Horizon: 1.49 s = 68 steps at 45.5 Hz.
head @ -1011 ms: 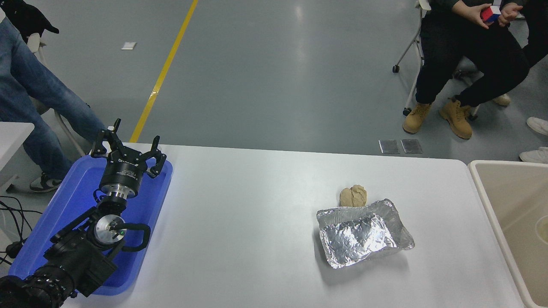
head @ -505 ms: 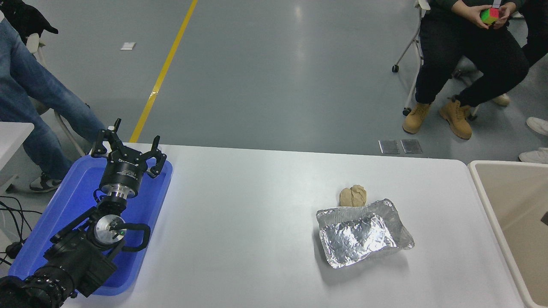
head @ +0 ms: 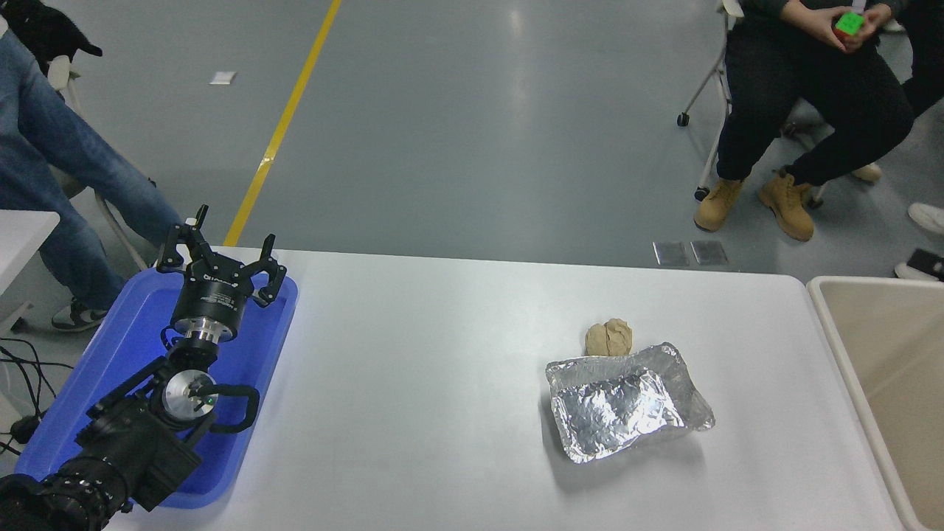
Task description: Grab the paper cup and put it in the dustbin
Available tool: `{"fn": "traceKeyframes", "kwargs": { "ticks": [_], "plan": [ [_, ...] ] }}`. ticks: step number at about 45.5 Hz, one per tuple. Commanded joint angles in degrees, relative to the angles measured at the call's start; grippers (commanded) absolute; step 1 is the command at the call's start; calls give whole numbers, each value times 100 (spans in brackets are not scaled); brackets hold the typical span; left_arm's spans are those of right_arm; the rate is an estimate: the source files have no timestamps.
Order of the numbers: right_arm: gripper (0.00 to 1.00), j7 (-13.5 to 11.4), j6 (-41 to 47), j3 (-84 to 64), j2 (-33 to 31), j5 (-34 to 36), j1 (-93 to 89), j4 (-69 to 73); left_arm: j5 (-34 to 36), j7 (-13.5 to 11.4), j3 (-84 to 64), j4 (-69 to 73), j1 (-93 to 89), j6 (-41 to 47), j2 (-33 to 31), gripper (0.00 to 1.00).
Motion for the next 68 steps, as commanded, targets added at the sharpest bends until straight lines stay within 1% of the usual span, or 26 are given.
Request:
{"fn": "traceKeyframes", "kwargs": {
  "ticks": [1,8,17,24,30,36,47,57,68],
  "plan": [
    [100,0,147,-713,129,-59,1413,1005,1,0,0,0,0,-4,0,100],
    [100,0,700,-985,384,-59,2205,1419,1,0,0,0,0,5,0,100],
    [100,0,1737,-1003,762,-59,2803,1481,1,0,0,0,0,-4,0,100],
    [100,0,2177,-1029,1052,-68,3093,1568,1,0,0,0,0,5,0,100],
    [100,-9,2537,-1108,1123,-86,3523,2156,1,-9,0,0,0,5,0,100],
    [100,-9,2766,-1469,1219,-121,4130,3105,1,0,0,0,0,-4,0,100],
    [100,-9,2977,-1513,1219,-147,4701,4345,1,0,0,0,0,5,0,100],
    [100,-9,3461,-1495,1272,-156,5185,5040,-8,0,0,0,0,5,0,100],
    [100,-9,3839,-1434,1430,-173,5387,5392,1,0,0,0,0,5,0,100]
  ]
}}
